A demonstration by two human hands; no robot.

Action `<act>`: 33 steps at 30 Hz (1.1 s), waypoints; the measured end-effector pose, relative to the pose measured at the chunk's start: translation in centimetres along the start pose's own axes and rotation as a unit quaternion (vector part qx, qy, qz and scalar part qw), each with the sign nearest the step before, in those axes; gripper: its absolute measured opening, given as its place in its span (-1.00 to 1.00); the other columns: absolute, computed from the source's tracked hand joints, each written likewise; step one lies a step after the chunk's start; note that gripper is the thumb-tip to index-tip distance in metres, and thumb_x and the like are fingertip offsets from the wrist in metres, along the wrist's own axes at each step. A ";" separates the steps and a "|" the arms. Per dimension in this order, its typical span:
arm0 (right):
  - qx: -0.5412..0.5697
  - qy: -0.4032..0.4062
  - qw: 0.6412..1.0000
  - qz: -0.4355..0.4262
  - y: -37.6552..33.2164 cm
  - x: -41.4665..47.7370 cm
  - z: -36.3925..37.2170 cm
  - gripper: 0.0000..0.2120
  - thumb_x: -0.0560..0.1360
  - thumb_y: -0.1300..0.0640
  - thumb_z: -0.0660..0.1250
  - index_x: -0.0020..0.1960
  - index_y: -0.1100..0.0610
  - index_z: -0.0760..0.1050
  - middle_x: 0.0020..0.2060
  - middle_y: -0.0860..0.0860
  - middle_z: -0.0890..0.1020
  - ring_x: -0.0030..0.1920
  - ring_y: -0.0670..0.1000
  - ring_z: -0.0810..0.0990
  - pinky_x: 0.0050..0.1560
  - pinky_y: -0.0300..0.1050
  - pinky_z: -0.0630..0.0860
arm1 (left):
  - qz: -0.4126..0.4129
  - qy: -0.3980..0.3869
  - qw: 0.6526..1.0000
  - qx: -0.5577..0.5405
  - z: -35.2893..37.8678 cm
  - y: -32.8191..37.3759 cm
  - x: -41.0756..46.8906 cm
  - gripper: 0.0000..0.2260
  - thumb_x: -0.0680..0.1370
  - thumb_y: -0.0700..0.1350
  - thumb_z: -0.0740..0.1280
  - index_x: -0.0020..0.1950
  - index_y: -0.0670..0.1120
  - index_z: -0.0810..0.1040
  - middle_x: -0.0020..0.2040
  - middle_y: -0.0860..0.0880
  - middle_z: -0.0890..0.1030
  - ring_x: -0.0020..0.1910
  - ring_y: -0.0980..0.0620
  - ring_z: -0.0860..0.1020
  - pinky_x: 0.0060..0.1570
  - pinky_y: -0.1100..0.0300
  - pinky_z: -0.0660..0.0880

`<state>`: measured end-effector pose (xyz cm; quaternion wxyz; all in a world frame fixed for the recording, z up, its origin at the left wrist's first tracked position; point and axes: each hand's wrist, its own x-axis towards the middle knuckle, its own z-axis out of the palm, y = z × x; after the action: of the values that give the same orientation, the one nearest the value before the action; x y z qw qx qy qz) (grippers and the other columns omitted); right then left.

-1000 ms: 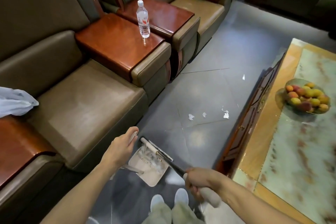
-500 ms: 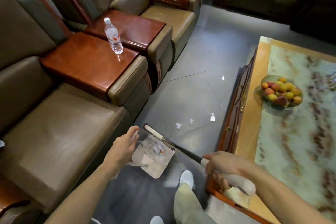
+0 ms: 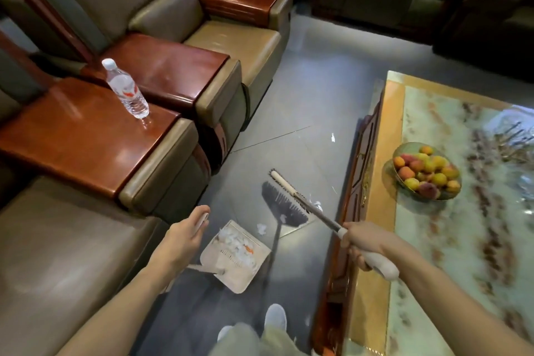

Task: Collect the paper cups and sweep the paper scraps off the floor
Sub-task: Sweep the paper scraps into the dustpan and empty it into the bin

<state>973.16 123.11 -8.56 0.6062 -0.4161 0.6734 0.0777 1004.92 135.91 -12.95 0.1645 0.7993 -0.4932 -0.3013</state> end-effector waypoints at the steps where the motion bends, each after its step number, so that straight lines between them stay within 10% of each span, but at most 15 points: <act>1: -0.020 0.016 1.000 -0.009 -0.2 0.9 -0.7 -0.54 0.46 0.39 0.15 0.35 0.27 0.33 -0.60 0.06 0.40 -0.61 -0.03 0.34 -0.58 -0.27 0.32 | 0.007 -0.007 1.000 0.004 -0.1 0.4 0.7 -0.73 0.65 -0.06 0.09 0.36 -0.01 0.30 0.11 -0.10 0.58 -0.18 0.09 0.53 -0.29 0.36 0.39; 10: -0.117 0.098 0.988 -0.021 -2.6 9.8 -3.9 -0.56 0.54 0.31 0.12 0.41 0.21 0.27 -0.40 0.08 0.49 -0.52 -0.03 0.43 -0.56 -0.26 0.41 | 0.060 -0.044 0.997 0.025 -0.4 1.0 7.5 -0.76 0.64 -0.03 0.12 0.30 0.02 0.34 0.04 -0.08 0.61 -0.04 -0.05 0.58 -0.03 0.09 0.46; 22: 0.112 -0.078 0.984 0.117 0.2 6.0 5.5 -0.29 0.48 0.41 0.07 0.49 -0.16 0.10 -0.56 0.03 0.44 -0.61 -0.10 0.33 -0.60 -0.31 0.33 | 0.113 -0.044 0.993 0.013 0.0 1.9 11.2 -0.82 0.63 0.01 0.12 0.23 0.08 0.32 -0.16 -0.02 0.55 -0.19 -0.05 0.53 -0.18 0.07 0.42; 33: 0.129 -0.163 0.973 0.100 -5.7 0.2 2.1 -0.50 0.48 0.43 0.09 0.26 -0.05 0.37 -0.55 0.02 0.31 -0.62 -0.13 0.29 -0.64 -0.34 0.27 | 0.133 -0.041 0.990 0.008 0.0 5.2 15.6 -0.83 0.63 0.05 0.10 0.22 0.12 0.33 -0.31 0.03 0.49 -0.32 0.00 0.50 -0.31 0.10 0.34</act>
<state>978.50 120.65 -7.02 0.7454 -0.2467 0.6081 0.1168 1006.53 119.70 -15.06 0.1769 0.7150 -0.6036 -0.3052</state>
